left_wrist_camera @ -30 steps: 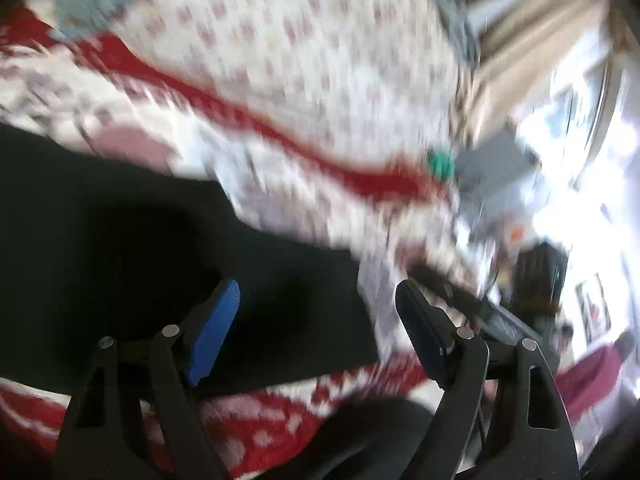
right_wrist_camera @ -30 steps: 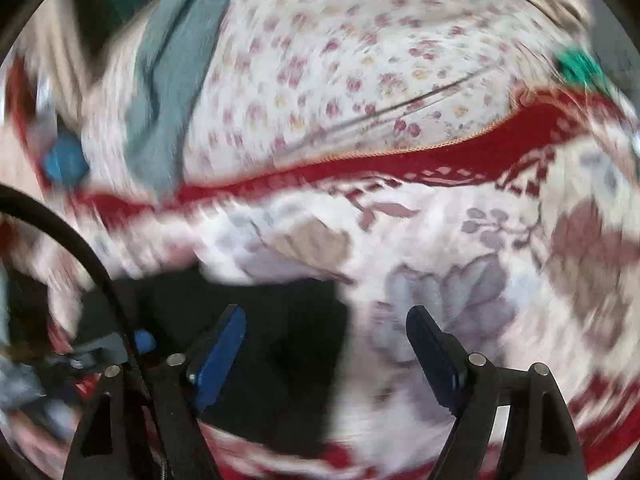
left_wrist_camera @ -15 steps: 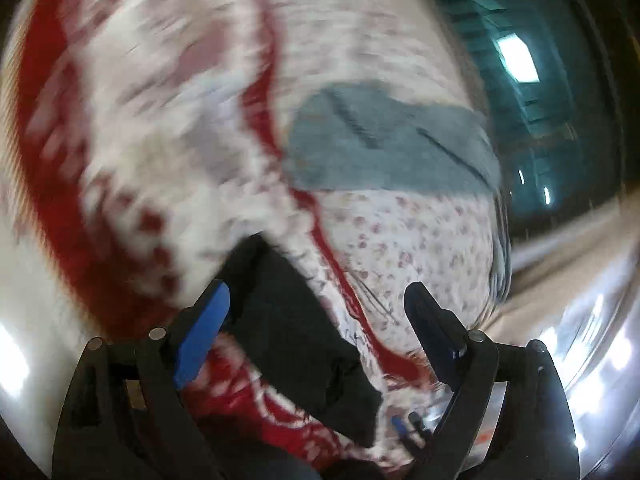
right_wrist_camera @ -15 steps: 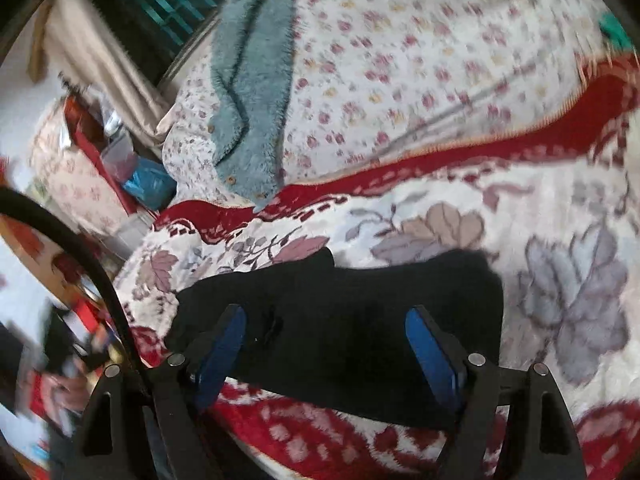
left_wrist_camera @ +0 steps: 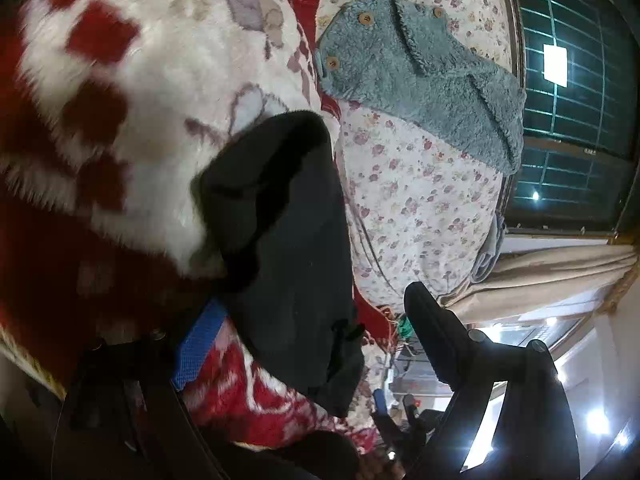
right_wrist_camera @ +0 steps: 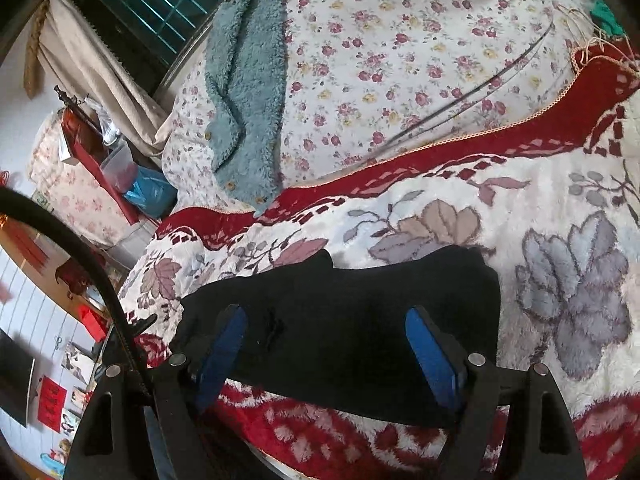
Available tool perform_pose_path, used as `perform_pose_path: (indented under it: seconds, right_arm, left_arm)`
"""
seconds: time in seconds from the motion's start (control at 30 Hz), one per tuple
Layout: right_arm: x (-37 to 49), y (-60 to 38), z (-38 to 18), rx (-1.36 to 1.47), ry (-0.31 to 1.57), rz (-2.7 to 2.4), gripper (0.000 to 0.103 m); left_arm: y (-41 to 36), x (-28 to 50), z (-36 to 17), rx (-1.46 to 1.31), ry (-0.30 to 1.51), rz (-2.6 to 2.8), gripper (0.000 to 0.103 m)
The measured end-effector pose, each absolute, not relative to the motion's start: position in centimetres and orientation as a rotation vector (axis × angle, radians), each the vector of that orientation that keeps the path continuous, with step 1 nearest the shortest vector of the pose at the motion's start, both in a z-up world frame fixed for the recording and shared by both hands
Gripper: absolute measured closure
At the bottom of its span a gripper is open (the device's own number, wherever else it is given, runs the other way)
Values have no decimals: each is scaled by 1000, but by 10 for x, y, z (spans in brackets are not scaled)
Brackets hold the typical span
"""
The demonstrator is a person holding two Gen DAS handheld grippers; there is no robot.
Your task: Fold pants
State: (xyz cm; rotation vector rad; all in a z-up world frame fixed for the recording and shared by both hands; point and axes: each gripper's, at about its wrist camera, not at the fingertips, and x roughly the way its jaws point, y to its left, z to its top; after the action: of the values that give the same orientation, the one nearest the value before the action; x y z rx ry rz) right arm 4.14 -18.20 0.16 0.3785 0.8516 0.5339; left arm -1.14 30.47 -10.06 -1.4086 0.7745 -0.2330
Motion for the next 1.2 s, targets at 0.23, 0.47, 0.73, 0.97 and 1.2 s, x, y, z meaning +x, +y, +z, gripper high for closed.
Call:
perform_pose_path:
  seconds: [0.23,0.47,0.73,0.97,1.2]
  right_arm:
    - [44,-178,-1,350,870,528,23]
    - [45,-179,-2,377,870,532,23]
    - [33,-192,31,388,827,519,23]
    - [32,-234,28,451,819,515,23]
    - [46,-255,-1,597,890,511,23]
  left_arm:
    - [306,-4,-107,-1325,798,-127,45]
    - [299,-7,-99,-1154,858,-51,91]
    - [236,-10,9,-614,706,-79,93]
    - [140,-14,57,-436,593,-168,94]
    - [54,4,42,-454,592,-280,94]
